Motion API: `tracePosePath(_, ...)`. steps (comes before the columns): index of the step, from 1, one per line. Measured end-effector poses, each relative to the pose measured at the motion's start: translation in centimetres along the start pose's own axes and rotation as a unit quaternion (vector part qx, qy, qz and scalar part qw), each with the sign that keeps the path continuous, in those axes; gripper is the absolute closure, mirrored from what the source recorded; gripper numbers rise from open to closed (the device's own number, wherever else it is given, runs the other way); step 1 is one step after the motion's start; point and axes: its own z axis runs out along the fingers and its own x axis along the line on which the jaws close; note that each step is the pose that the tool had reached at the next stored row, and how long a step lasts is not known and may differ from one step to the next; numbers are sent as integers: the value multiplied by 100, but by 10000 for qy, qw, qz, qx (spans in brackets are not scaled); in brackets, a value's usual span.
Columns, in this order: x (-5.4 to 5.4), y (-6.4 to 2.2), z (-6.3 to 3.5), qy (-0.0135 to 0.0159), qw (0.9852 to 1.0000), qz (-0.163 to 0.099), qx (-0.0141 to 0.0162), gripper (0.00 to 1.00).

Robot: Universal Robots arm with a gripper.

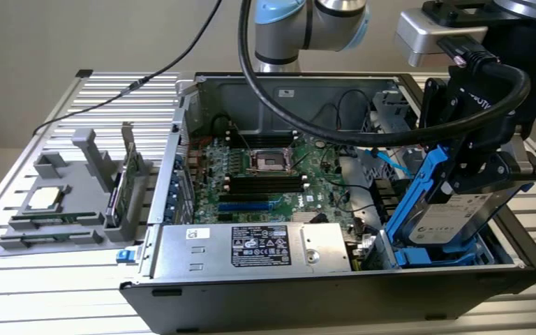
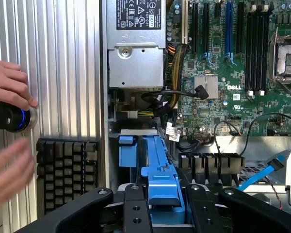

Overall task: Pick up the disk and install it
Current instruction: 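Pick up the disk, then insert the disk into the insertion slot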

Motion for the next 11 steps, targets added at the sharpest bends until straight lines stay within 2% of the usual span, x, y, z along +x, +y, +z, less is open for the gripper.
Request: tracePosePath(11,0,0,0,0,10000,0,-2,67)
